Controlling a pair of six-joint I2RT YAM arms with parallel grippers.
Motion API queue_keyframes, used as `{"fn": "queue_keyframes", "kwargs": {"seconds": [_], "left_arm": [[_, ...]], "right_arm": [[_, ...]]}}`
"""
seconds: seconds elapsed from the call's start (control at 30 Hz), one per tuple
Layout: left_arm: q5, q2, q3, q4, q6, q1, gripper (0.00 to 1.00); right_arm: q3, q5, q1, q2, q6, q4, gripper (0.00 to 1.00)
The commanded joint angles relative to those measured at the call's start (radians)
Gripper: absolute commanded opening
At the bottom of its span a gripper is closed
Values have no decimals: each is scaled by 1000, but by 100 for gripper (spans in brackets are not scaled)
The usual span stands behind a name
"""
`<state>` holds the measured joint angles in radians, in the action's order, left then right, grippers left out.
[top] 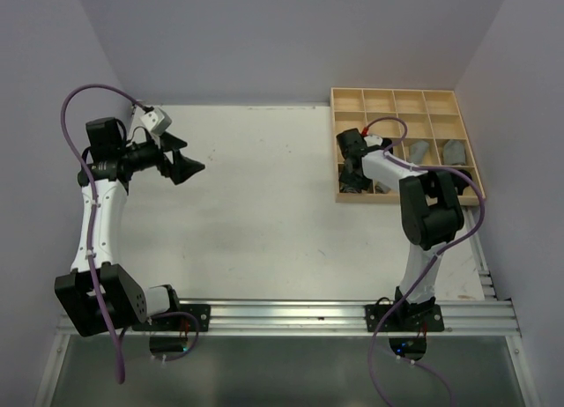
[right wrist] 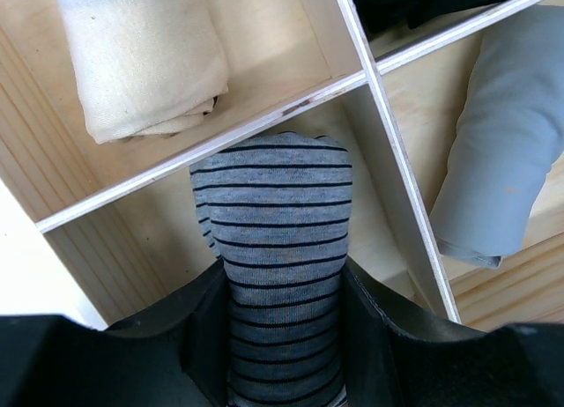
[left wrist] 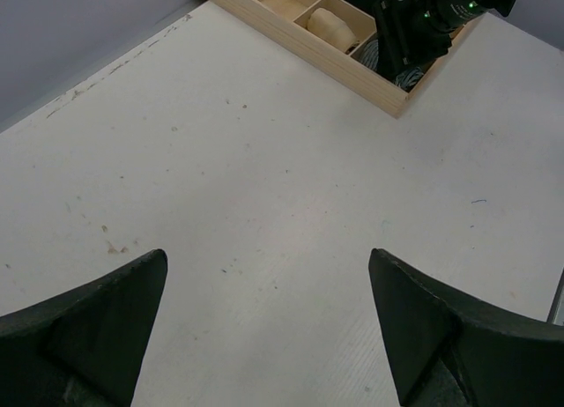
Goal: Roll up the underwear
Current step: Place the rolled underwear into the container
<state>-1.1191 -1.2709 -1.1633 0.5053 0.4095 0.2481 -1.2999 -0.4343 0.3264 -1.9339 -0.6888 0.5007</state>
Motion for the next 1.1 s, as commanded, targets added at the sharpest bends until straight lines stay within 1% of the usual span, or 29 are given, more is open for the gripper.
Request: {"fn": "queue_keyframes", "kwargs": {"seconds": [0.0,0.07,0.1,0.13,0.2,0.23,0.27,0.43,0.47,0.5,0.57,0.6,0.63,0.97,1.07], "left_arm": [[-18,1,-21,50,48,5,100],[-21,2,-25,58,55,6,100],[-21,4,-27,65,57,6,100],[-25,7,-30,68,60,5,100],[-27,7,-35,71,61,6,100],[-30,8,-38,73,60,5,100],[-30,8,-38,75,58,5,100],[-41,11,-50,87,61,5,100],[-41,10,-52,91,64,6,100],[-42,13,-53,93,66,5,100],[-42,15,-53,95,68,5,100],[-42,16,-55,95,68,6,100],[-41,16,-55,93,68,6,100],[-42,12,-55,81,54,5,100],[-42,10,-55,75,49,5,100]], "right_arm": [[37,25,-23,-13,-32,-41,26],[34,31,-21,-10,-25,-27,28],[33,31,-23,-10,-22,-24,32],[28,29,-21,-5,-21,-13,32],[22,26,-23,-4,-20,-5,38],[14,25,-21,3,-23,8,42],[8,22,-21,4,-28,13,51],[-19,2,-24,16,-34,51,52],[-22,-1,-24,15,-32,56,63],[-33,-1,-24,16,-32,61,64],[-41,0,-24,18,-31,71,66],[-47,5,-23,23,-31,71,69],[-50,6,-24,26,-31,76,70],[-163,14,-24,49,-17,148,73],[-225,9,-24,49,-11,186,76]]}}
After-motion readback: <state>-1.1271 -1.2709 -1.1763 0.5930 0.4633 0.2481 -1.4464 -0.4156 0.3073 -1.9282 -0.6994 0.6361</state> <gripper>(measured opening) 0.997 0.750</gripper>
